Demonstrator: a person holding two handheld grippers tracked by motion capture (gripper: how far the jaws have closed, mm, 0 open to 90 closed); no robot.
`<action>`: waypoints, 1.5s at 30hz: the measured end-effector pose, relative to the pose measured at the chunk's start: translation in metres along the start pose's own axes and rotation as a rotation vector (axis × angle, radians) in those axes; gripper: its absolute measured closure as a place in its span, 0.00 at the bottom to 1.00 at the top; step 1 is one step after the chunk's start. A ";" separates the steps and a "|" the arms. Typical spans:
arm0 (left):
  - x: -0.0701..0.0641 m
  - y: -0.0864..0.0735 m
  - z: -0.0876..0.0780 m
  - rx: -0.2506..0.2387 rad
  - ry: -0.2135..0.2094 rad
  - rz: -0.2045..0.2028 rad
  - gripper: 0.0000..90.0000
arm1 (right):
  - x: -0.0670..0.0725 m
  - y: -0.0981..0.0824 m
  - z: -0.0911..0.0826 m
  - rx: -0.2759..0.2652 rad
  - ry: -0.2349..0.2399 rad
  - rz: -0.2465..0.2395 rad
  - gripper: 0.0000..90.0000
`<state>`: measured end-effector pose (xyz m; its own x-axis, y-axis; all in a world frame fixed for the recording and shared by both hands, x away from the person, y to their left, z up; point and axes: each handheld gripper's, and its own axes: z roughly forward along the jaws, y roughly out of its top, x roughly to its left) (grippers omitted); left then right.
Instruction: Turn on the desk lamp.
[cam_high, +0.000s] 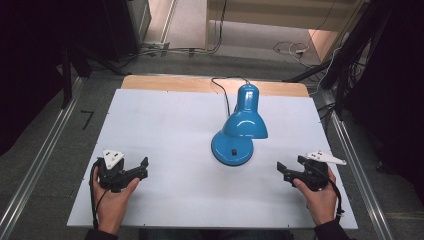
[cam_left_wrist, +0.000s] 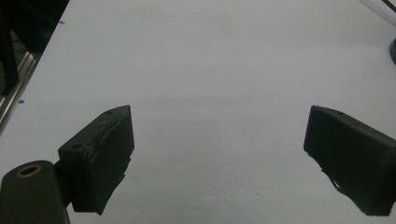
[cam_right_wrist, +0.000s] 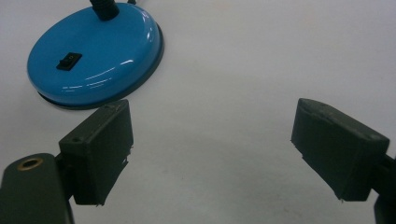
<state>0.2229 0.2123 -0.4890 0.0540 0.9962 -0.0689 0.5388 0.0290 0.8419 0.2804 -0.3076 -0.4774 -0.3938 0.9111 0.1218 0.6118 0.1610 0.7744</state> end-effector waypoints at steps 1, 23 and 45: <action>0.000 0.000 0.000 0.000 0.000 0.000 0.10 | 0.001 0.001 0.000 -0.001 0.004 0.001 0.13; 0.001 0.000 0.000 0.004 -0.003 -0.003 0.10 | 0.025 0.011 0.016 -0.008 0.063 -0.034 0.13; 0.003 0.000 -0.001 0.003 -0.005 -0.010 0.10 | 0.045 0.020 0.029 -0.005 0.110 -0.054 0.13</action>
<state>0.2225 0.2151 -0.4889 0.0529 0.9954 -0.0803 0.5422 0.0389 0.8393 0.2949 -0.2523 -0.4741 -0.4992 0.8539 0.1472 0.5847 0.2066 0.7845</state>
